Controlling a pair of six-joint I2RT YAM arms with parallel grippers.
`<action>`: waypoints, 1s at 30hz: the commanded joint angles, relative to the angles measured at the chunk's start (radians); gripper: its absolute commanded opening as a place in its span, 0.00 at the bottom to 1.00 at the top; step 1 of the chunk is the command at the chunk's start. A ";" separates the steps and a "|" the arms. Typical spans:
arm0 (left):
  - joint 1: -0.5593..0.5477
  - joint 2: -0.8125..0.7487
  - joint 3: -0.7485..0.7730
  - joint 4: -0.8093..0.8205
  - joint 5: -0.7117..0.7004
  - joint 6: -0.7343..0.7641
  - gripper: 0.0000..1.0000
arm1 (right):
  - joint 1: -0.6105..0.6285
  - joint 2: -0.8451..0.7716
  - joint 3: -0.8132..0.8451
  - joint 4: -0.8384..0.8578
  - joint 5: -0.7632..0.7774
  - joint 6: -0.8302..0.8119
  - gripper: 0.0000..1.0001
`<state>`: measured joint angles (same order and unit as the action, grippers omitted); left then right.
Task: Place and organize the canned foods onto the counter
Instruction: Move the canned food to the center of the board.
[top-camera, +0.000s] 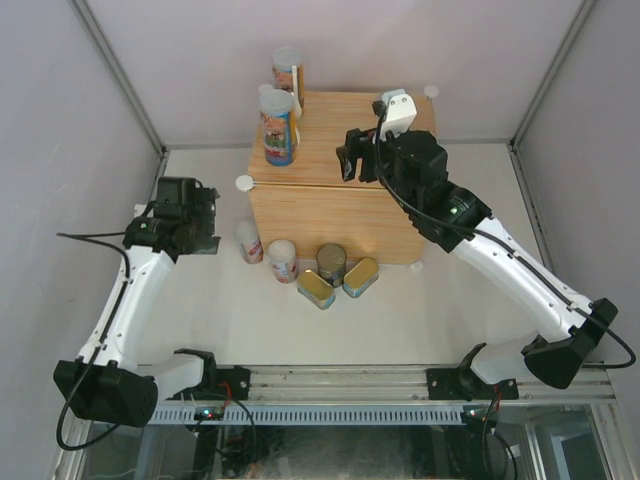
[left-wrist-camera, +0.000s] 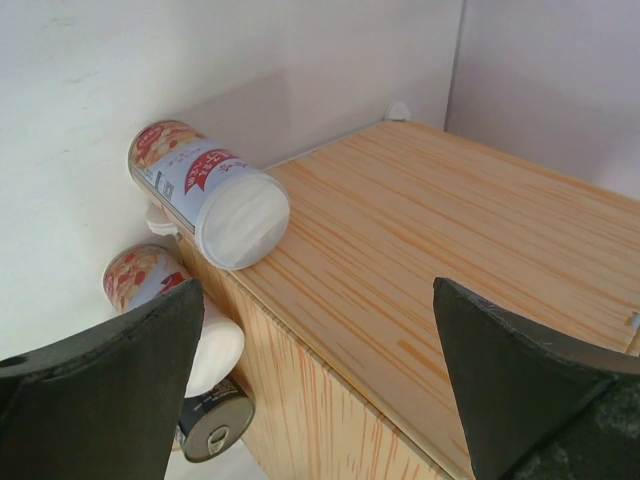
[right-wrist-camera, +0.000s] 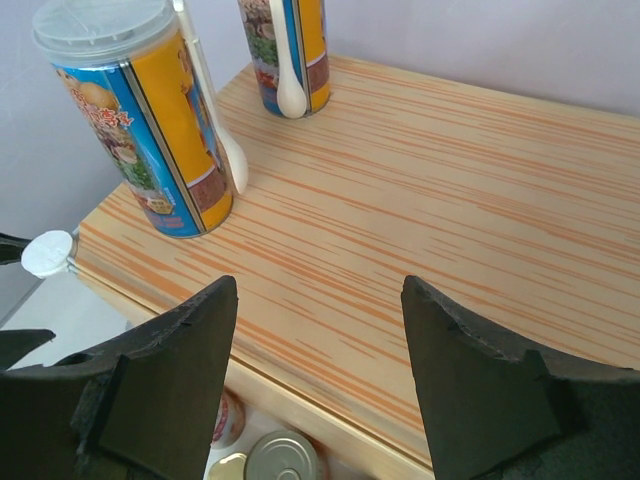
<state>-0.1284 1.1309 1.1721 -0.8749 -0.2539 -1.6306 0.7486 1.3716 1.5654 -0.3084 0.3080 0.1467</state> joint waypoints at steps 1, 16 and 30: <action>0.014 -0.006 0.016 0.023 0.043 0.050 1.00 | -0.016 -0.041 -0.012 0.055 -0.020 0.025 0.67; 0.029 0.038 -0.114 0.127 0.058 0.230 1.00 | -0.040 -0.045 -0.025 0.069 -0.051 0.039 0.67; 0.092 0.174 -0.112 0.251 0.225 0.336 1.00 | -0.048 -0.043 -0.025 0.067 -0.059 0.043 0.67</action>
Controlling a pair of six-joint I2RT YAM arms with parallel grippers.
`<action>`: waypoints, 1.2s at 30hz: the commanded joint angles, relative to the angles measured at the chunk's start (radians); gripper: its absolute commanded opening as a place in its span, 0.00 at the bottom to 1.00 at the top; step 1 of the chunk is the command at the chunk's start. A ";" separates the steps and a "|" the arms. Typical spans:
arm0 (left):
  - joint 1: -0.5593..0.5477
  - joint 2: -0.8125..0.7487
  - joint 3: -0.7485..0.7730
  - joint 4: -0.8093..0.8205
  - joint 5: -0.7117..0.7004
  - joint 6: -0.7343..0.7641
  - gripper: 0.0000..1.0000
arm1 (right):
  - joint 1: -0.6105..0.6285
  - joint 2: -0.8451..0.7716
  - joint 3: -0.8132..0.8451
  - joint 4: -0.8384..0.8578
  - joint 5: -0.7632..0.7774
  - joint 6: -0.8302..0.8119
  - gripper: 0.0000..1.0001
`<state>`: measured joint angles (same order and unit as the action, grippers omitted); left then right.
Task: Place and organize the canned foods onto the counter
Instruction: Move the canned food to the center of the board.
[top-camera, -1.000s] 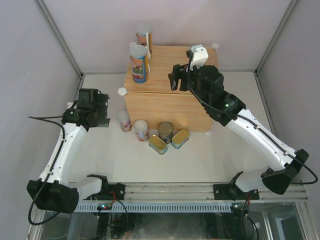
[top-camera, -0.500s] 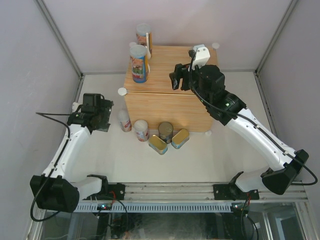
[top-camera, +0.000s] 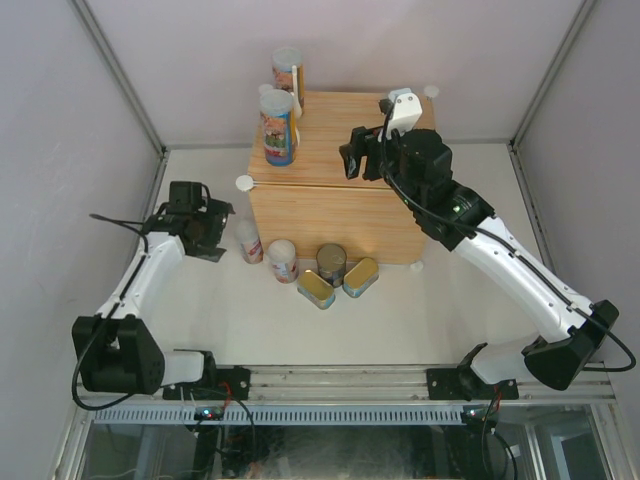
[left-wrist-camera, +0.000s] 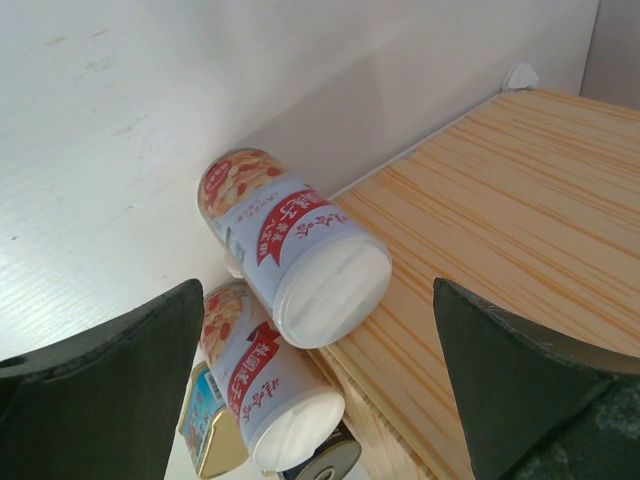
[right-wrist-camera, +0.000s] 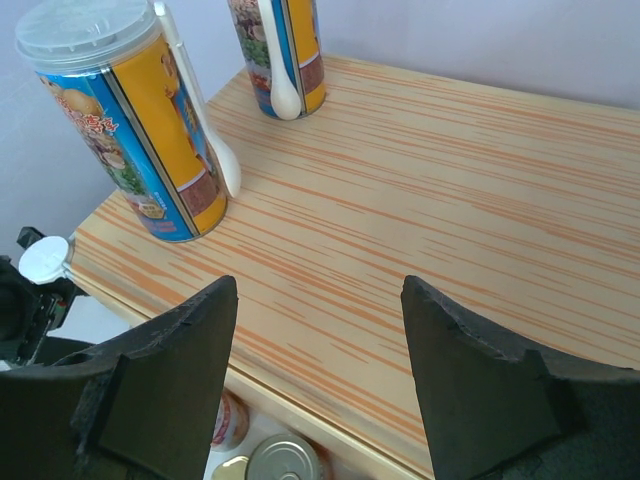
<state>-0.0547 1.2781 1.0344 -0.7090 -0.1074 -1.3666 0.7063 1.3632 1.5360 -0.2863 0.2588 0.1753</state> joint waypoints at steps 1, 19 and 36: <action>0.019 0.036 0.021 0.103 0.086 0.085 1.00 | -0.008 -0.033 0.003 0.045 -0.010 0.015 0.67; 0.023 0.145 -0.009 0.202 0.182 0.220 0.99 | -0.025 -0.033 -0.022 0.049 -0.016 0.029 0.67; 0.022 0.107 -0.100 0.198 0.220 0.261 0.93 | -0.035 -0.035 -0.051 0.068 -0.029 0.046 0.67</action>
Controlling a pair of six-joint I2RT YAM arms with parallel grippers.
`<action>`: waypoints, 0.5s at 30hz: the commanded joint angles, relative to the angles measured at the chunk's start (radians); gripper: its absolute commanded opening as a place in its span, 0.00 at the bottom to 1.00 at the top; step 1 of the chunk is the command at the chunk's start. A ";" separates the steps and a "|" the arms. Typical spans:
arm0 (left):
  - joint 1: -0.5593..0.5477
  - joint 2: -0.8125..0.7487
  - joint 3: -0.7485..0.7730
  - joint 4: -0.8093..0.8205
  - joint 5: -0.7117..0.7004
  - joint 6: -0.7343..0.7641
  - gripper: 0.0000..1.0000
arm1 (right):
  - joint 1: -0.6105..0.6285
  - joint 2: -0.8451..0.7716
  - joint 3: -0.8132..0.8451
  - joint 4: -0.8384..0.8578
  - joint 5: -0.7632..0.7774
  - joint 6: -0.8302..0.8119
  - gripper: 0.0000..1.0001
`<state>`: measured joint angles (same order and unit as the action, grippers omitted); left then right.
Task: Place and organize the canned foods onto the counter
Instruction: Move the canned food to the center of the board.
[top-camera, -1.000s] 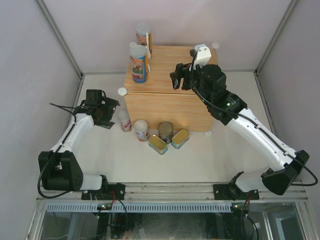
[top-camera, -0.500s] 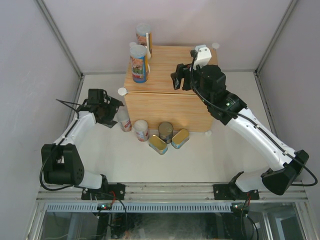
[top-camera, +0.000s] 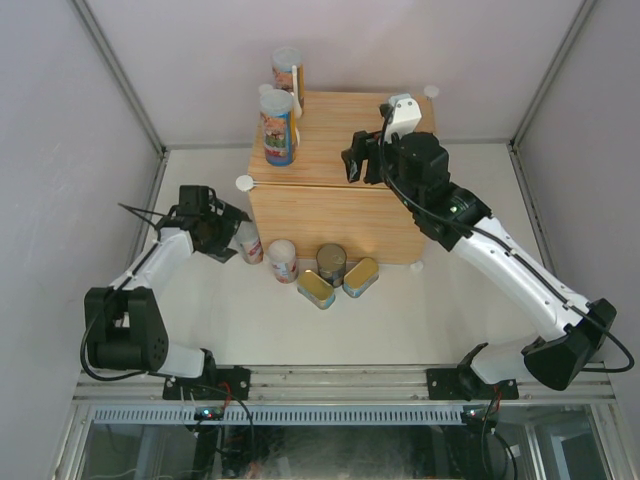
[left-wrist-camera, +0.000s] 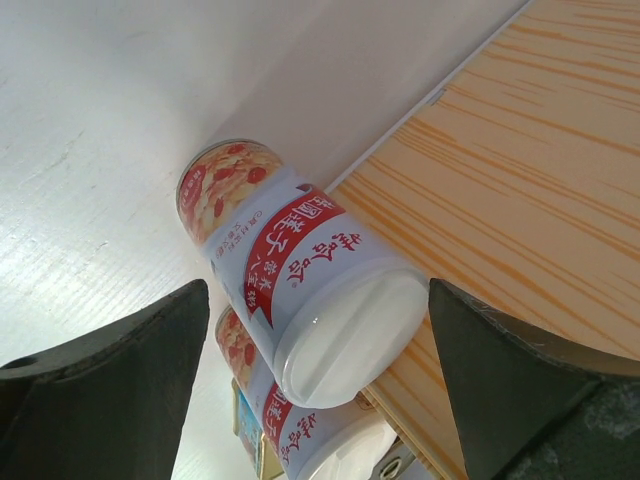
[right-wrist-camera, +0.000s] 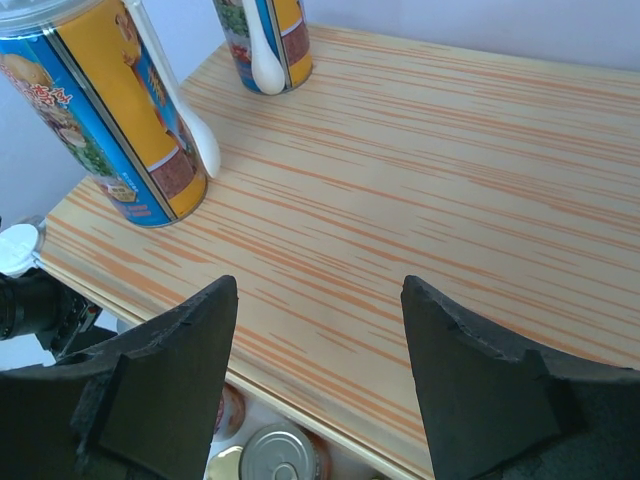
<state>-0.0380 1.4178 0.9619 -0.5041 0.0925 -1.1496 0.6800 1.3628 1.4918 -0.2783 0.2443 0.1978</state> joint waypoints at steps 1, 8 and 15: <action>0.006 -0.031 -0.028 -0.010 0.017 0.047 0.93 | -0.011 -0.035 -0.010 0.062 -0.016 0.024 0.67; 0.005 -0.042 -0.037 -0.020 0.018 0.055 0.87 | -0.025 -0.043 -0.028 0.070 -0.026 0.031 0.67; 0.002 -0.085 -0.086 -0.033 0.014 0.059 0.84 | -0.029 -0.052 -0.037 0.074 -0.032 0.037 0.67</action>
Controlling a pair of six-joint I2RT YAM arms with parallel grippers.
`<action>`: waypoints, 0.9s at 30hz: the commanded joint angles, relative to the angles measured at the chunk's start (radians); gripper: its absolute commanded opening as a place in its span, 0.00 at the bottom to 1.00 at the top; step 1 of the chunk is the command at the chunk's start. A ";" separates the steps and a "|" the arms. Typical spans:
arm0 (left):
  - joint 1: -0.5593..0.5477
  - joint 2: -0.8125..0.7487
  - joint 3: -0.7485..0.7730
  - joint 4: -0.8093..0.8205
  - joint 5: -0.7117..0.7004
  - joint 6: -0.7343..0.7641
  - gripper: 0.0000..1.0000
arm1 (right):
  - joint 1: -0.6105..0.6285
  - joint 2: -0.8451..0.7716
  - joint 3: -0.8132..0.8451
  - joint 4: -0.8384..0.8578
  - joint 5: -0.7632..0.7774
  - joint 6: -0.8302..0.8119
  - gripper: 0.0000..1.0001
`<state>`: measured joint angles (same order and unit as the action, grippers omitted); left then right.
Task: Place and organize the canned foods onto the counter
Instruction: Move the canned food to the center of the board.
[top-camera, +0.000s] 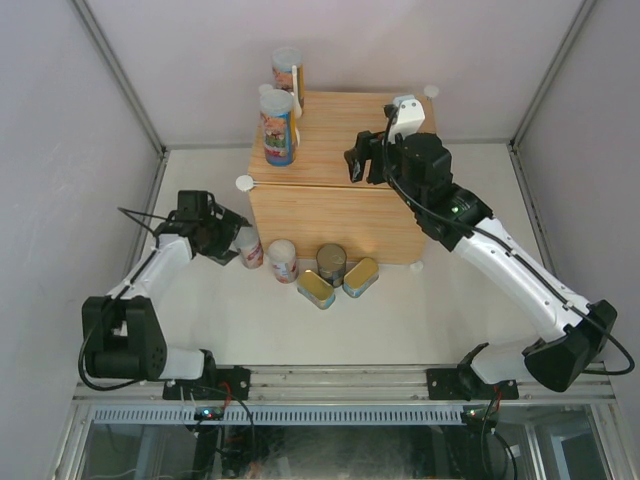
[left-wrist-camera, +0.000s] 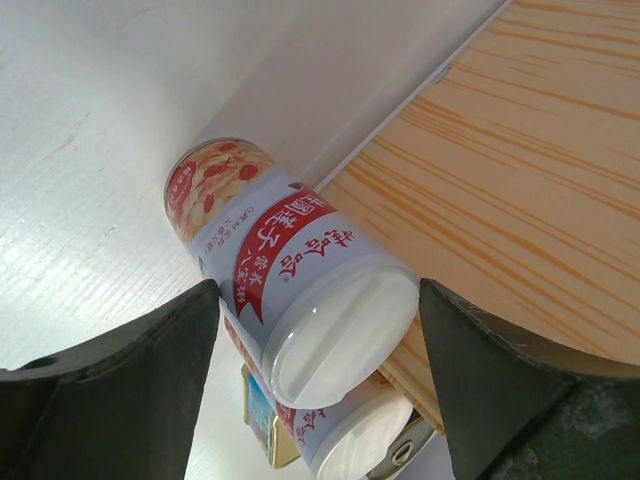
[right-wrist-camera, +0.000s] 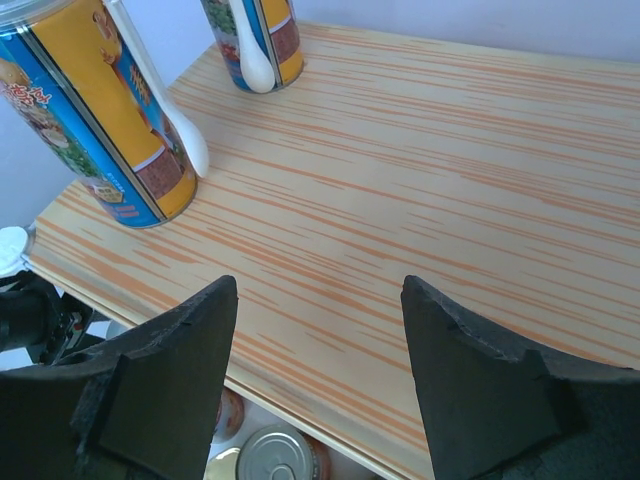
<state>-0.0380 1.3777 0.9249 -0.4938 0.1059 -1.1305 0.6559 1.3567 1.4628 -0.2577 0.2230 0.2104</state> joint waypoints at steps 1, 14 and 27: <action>-0.002 -0.054 -0.055 -0.045 -0.001 0.040 0.84 | -0.005 -0.048 -0.010 0.054 -0.010 0.026 0.67; -0.026 -0.183 -0.139 -0.099 -0.028 0.049 0.81 | -0.001 -0.060 -0.013 0.051 -0.017 0.034 0.67; -0.084 -0.318 -0.218 -0.120 -0.032 0.021 0.75 | 0.060 -0.070 -0.015 0.027 0.004 0.013 0.67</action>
<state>-0.1032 1.1038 0.7433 -0.5571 0.0784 -1.1141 0.6842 1.3273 1.4498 -0.2531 0.2184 0.2249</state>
